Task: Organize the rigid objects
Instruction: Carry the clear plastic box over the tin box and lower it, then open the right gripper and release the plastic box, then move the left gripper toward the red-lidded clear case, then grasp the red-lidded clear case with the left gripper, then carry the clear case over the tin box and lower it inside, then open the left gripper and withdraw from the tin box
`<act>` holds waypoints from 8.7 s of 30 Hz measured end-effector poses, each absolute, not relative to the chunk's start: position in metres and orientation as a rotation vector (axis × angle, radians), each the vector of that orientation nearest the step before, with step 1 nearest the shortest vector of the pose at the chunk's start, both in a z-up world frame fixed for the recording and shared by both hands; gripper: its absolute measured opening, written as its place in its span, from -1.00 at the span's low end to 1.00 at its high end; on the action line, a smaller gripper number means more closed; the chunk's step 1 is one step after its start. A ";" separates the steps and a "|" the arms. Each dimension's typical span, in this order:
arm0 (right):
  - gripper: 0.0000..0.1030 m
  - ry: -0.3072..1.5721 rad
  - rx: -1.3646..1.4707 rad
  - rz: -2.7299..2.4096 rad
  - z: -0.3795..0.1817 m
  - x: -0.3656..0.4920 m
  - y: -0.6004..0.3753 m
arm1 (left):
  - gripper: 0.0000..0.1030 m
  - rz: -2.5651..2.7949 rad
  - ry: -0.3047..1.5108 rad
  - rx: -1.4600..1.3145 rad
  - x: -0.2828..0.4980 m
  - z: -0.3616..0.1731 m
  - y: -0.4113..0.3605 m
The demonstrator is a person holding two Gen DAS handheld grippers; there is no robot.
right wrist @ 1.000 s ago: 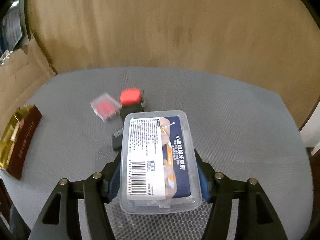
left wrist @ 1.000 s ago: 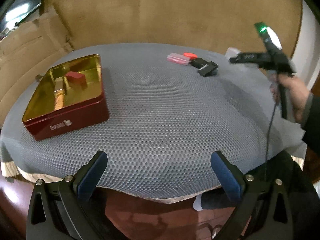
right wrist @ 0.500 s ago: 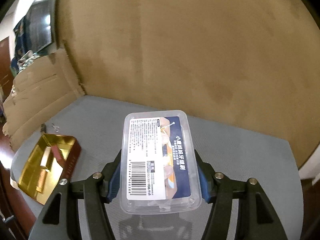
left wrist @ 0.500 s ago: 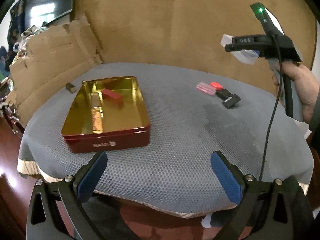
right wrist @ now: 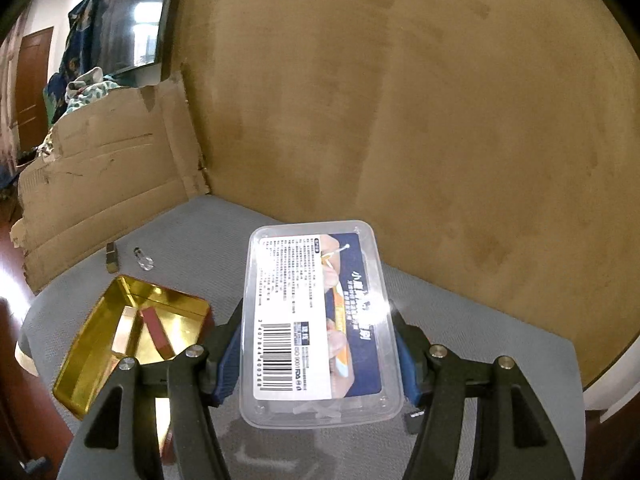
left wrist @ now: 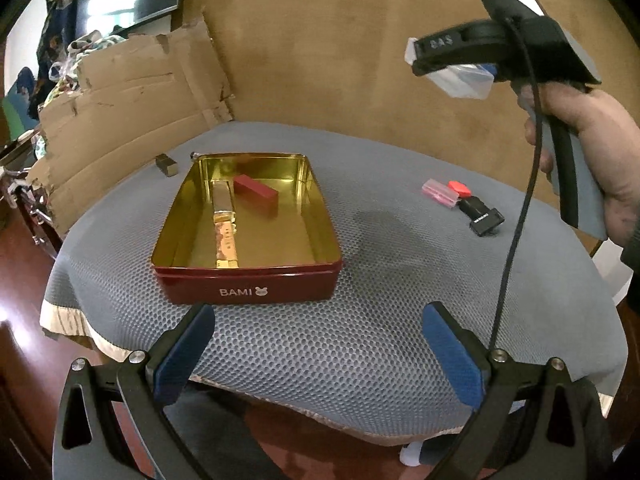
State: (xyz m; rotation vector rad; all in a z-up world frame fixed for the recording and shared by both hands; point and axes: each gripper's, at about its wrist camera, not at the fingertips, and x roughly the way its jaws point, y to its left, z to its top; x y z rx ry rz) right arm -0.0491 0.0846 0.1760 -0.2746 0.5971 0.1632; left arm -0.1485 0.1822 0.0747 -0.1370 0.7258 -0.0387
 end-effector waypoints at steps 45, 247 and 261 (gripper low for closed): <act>0.25 0.940 -0.329 0.584 0.039 -0.085 0.197 | 0.99 0.016 0.820 -0.184 -0.136 0.054 0.193; 0.56 0.678 -0.277 0.139 0.117 -0.165 -0.027 | 0.37 0.355 1.048 -0.081 0.084 0.035 0.267; 0.56 0.698 -0.359 0.163 0.107 -0.163 0.007 | 1.00 0.246 0.992 -0.092 0.073 0.045 0.260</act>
